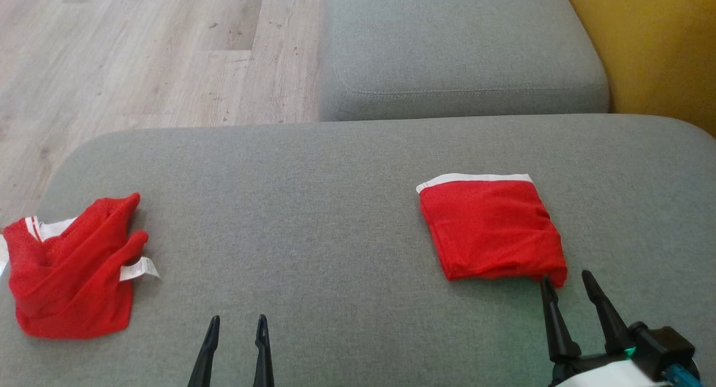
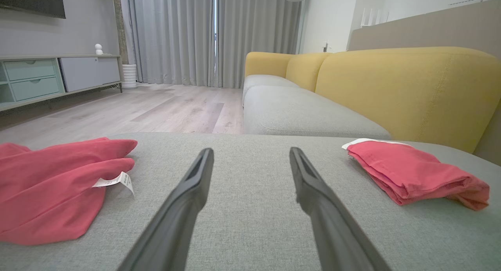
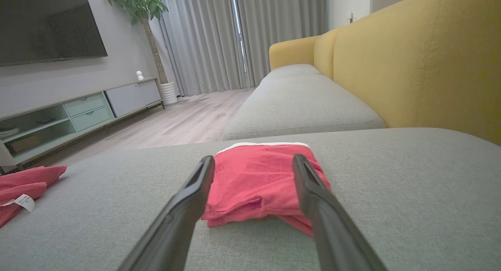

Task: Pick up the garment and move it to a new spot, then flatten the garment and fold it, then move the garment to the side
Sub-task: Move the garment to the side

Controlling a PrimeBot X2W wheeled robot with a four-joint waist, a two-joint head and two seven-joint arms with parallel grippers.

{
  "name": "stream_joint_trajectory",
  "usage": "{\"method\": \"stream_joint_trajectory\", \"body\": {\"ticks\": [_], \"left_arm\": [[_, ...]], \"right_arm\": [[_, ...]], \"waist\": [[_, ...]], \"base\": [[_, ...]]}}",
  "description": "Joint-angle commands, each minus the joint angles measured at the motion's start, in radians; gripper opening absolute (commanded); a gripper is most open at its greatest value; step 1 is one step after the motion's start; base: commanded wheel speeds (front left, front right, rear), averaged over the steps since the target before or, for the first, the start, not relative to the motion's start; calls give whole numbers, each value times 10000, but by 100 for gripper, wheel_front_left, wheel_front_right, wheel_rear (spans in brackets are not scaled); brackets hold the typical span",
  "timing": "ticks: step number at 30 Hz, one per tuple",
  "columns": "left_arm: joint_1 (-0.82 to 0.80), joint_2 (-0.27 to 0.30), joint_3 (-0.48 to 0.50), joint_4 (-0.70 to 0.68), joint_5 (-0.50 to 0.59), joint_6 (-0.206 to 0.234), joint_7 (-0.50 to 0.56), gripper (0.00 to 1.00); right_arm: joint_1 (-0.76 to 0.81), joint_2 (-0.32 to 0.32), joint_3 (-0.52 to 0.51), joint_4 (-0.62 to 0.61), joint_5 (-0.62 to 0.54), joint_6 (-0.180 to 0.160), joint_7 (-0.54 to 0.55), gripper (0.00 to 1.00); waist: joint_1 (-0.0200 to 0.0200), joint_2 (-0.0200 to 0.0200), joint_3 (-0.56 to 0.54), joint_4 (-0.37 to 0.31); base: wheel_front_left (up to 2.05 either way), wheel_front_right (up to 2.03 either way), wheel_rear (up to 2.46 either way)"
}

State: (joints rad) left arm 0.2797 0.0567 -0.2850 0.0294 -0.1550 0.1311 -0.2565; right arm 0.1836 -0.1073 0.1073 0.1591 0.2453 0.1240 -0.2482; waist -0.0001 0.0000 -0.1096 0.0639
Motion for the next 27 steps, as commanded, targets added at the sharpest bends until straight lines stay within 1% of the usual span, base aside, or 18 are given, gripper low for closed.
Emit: {"method": "stream_joint_trajectory", "body": {"ticks": [1, 17, 27], "left_arm": [[-325, -64, 386, -281, 99, -29, -53, 100], [-414, -64, 367, -250, 87, -22, -53, 100], [-639, -64, 192, -311, -24, 1, -53, 100]], "right_arm": [[-301, -86, 129, -263, -78, 67, -134, 100], [-255, -52, 153, -231, -159, 67, -135, 100], [-383, -211, 156, -321, -193, 67, -135, 100]], "waist": [[1, 0, 10, 1], [1, 0, 81, -17], [1, 0, 679, 147]], "base": [[0, 0, 0], [0, 0, 0], [0, 0, 0]]}}
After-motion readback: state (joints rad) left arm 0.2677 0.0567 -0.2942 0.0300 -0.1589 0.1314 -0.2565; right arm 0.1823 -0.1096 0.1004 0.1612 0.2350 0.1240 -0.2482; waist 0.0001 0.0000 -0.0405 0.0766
